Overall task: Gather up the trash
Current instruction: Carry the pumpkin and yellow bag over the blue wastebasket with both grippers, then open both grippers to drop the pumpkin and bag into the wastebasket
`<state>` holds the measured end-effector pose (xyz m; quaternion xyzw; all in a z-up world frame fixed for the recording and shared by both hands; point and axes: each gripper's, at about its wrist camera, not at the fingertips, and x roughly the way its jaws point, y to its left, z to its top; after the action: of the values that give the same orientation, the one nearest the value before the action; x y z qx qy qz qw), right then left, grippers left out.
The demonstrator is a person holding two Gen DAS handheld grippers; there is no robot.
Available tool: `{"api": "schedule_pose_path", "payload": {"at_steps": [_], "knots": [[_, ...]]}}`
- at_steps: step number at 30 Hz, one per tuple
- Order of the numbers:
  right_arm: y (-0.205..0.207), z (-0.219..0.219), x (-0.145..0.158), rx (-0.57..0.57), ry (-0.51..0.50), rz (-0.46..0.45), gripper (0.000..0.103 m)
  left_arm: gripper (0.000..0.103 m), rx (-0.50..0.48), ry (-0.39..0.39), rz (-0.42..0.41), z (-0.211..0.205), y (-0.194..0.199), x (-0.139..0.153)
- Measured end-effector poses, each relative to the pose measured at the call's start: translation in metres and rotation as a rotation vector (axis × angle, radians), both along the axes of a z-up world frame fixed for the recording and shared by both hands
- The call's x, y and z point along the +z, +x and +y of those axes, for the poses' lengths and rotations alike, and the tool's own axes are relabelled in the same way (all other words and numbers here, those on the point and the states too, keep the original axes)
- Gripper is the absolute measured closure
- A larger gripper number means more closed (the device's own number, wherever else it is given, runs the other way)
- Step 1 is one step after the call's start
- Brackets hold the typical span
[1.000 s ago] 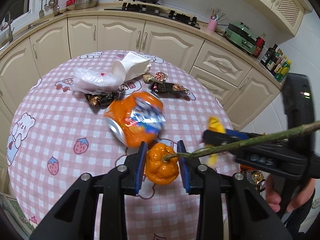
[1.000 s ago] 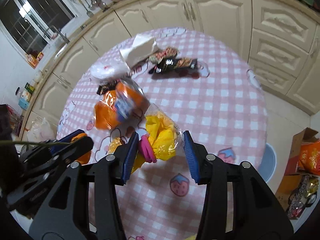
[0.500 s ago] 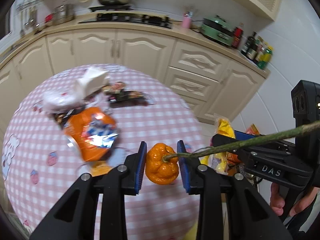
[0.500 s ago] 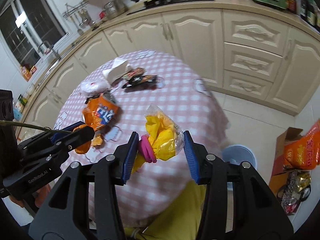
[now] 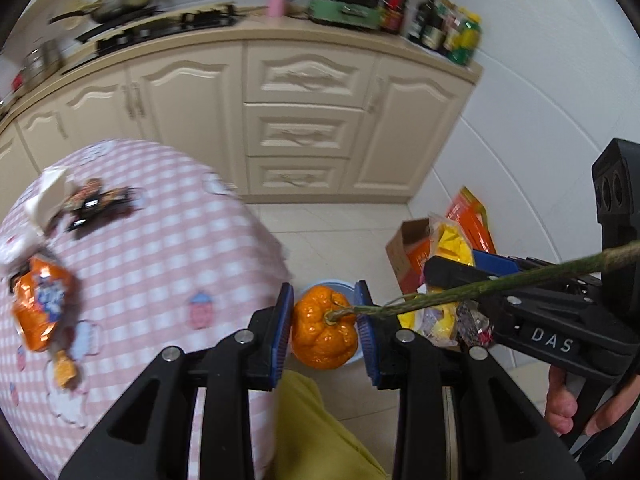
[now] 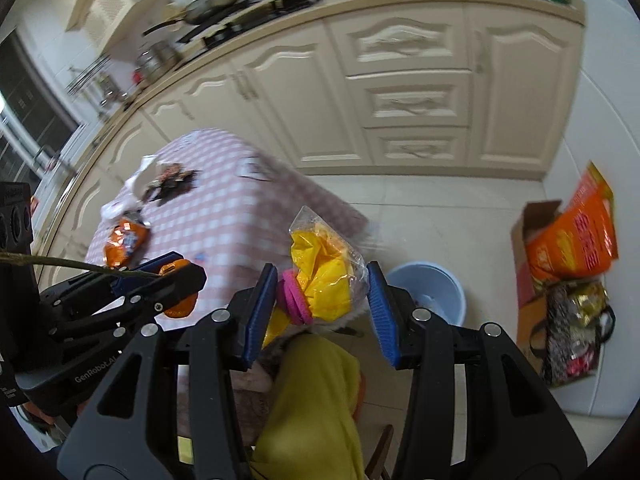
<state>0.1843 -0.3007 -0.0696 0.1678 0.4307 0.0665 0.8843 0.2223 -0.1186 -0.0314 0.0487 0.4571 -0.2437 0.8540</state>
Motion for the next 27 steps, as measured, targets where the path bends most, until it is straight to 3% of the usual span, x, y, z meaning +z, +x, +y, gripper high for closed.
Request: {"api": "schedule_pose_path", "payload": {"at_steps": [8, 12, 14, 15, 16, 17, 27], "knots": [[-0.015, -0.054, -0.031, -0.113, 0.012, 0.068, 0.058, 0.071, -0.077, 0.085, 0.055, -0.062, 0.008, -0.034], [-0.021, -0.075, -0.041, -0.156, 0.023, 0.088, 0.058, 0.07, -0.087, 0.112, 0.045, -0.086, 0.018, -0.038], [-0.023, -0.083, -0.045, -0.174, 0.033, 0.095, 0.058, 0.065, -0.089, 0.131, 0.027, -0.095, 0.022, -0.036], [-0.024, -0.086, -0.047, -0.184, 0.038, 0.099, 0.058, 0.05, -0.08, 0.147, 0.019, -0.098, 0.025, -0.035], [-0.024, -0.089, -0.048, -0.191, 0.041, 0.1, 0.058, 0.035, -0.069, 0.155, 0.011, -0.099, 0.028, -0.035], [-0.026, -0.091, -0.049, -0.197, 0.042, 0.1, 0.058, 0.034, -0.068, 0.153, 0.005, -0.099, 0.03, -0.034], [0.002, -0.082, -0.057, -0.204, 0.003, 0.139, 0.056, 0.034, -0.056, 0.133, -0.001, -0.065, 0.027, -0.032]]}}
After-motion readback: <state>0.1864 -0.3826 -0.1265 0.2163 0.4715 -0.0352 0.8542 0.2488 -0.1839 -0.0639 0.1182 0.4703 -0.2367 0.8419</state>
